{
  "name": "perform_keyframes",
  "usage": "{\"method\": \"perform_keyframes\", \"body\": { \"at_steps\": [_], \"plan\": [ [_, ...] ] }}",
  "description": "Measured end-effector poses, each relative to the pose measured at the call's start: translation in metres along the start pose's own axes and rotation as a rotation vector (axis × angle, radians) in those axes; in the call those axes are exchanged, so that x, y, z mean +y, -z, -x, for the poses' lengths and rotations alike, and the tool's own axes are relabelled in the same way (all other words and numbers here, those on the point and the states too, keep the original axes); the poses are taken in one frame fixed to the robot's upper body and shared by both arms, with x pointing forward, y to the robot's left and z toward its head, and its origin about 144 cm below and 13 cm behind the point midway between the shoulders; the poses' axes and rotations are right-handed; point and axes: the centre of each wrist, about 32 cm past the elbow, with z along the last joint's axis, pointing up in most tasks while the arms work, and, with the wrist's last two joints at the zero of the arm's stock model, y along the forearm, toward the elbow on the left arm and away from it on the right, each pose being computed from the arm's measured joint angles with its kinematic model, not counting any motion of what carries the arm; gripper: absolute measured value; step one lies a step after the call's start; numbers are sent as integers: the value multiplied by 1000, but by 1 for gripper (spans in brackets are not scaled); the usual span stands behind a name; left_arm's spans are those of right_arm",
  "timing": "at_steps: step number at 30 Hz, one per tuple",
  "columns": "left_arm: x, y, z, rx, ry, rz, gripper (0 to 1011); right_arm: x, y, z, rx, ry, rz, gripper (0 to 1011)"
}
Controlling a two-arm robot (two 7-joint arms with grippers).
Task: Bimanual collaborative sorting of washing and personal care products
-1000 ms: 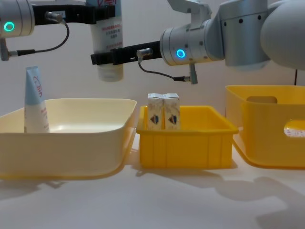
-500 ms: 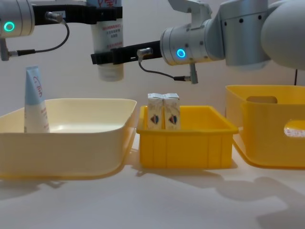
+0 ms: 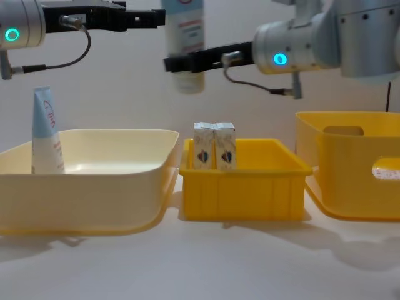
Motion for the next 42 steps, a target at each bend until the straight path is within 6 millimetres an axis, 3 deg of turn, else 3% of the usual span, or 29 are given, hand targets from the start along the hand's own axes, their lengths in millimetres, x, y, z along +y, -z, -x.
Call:
{"method": "perform_keyframes", "body": {
  "at_steps": [22, 42],
  "plan": [
    [0, 0, 0, 0, 0, 0, 1001, -73, -7, -28, -4, 318, 60, 628],
    [0, 0, 0, 0, 0, 0, 1002, -107, -10, -73, 66, 601, 263, 627]
  ]
}}
